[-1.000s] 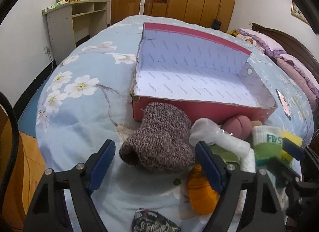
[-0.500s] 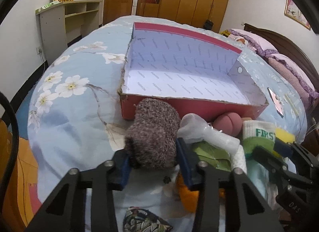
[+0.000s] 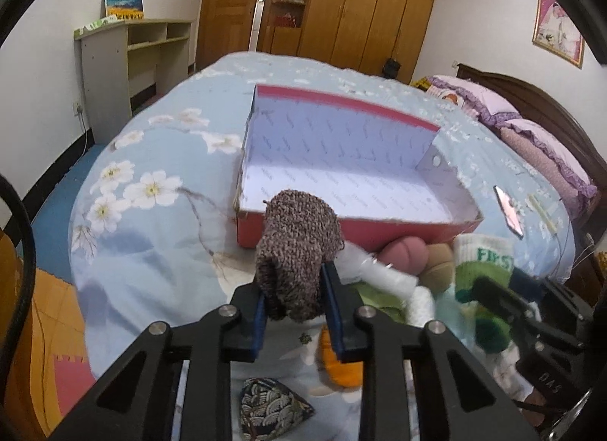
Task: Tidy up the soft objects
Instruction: 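Carry both socks into the pink box and open both tools to release them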
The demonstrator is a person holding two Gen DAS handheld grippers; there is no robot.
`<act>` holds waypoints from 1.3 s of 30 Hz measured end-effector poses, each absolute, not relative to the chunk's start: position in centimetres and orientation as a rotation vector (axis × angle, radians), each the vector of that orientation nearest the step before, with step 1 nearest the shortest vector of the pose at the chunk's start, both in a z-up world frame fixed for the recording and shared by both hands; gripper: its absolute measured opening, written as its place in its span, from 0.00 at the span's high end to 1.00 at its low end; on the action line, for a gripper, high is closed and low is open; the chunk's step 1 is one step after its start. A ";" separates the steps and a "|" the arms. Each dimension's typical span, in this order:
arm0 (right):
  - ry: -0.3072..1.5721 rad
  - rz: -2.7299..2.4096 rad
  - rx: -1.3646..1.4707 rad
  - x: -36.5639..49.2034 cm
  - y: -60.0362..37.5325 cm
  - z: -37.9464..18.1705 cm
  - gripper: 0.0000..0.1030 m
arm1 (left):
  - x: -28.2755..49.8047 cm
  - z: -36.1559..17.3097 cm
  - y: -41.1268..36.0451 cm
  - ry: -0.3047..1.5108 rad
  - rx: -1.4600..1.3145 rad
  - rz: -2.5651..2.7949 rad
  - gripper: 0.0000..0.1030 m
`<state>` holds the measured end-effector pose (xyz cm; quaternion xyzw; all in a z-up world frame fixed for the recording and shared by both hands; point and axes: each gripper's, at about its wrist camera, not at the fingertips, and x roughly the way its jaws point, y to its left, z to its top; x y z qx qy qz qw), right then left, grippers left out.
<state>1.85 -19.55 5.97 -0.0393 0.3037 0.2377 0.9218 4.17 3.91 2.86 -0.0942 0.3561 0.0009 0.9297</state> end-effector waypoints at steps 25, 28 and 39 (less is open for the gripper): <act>0.560 0.529 -0.047 2.8 -21.1 9.8 0.61 | 7.0 7.4 0.6 0.644 -0.100 -0.012 0.77; 0.549 0.520 -0.056 3.6 -20.9 10.2 0.61 | 7.6 7.5 0.6 0.640 -0.095 -0.007 0.77; 0.554 0.450 -0.052 8.5 -20.4 9.5 0.61 | 11.8 5.4 1.7 0.693 -0.105 0.029 0.77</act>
